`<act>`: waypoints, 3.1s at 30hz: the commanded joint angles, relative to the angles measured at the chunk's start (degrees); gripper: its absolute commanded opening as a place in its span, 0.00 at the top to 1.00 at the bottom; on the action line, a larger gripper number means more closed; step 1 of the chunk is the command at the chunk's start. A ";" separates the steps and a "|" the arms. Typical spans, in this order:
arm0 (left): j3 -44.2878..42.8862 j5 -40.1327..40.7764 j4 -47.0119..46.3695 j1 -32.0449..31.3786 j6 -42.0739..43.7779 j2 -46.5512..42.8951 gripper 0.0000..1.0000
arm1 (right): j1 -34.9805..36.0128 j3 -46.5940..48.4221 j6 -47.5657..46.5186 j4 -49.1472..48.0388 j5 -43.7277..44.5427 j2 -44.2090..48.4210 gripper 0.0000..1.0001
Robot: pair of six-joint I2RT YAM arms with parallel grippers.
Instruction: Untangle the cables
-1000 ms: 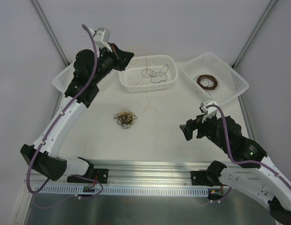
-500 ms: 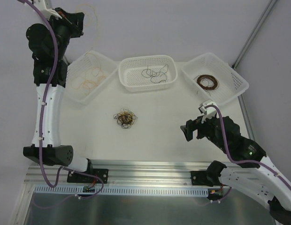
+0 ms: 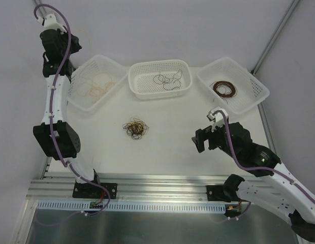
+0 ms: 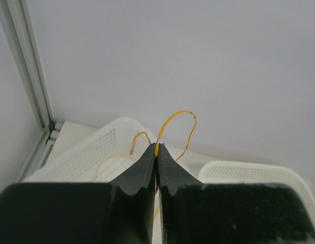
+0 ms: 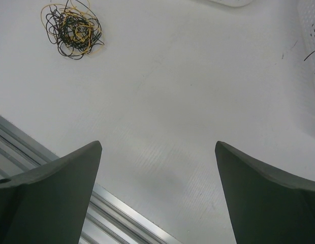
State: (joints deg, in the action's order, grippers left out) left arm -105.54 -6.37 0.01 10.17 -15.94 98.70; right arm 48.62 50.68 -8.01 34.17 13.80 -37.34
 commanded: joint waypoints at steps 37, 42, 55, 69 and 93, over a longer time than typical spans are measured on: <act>56.22 -4.18 7.20 -20.80 -19.38 -28.73 0.02 | -0.02 -7.87 4.76 -12.72 -11.86 -11.61 0.00; 59.57 -1.63 7.28 -24.50 -20.09 -25.31 0.13 | 0.42 -9.10 5.81 -14.83 -13.36 -13.19 0.00; 64.49 -1.10 7.20 -25.64 -20.09 -24.95 0.43 | 1.13 -9.10 6.17 -15.28 -13.28 -15.21 0.01; 64.58 -2.24 7.28 -25.64 -20.26 -24.69 0.75 | 2.27 -7.52 6.25 -16.60 -15.03 -19.08 0.00; 55.35 -1.19 7.28 -50.42 -22.64 -25.04 1.00 | 1.13 -9.01 13.54 -29.42 -11.43 -24.71 0.01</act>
State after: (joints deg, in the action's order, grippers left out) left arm -47.59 -8.69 7.88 -39.09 -37.41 73.28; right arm 50.50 41.36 1.83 10.90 1.19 -61.52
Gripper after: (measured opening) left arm 0.009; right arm 0.992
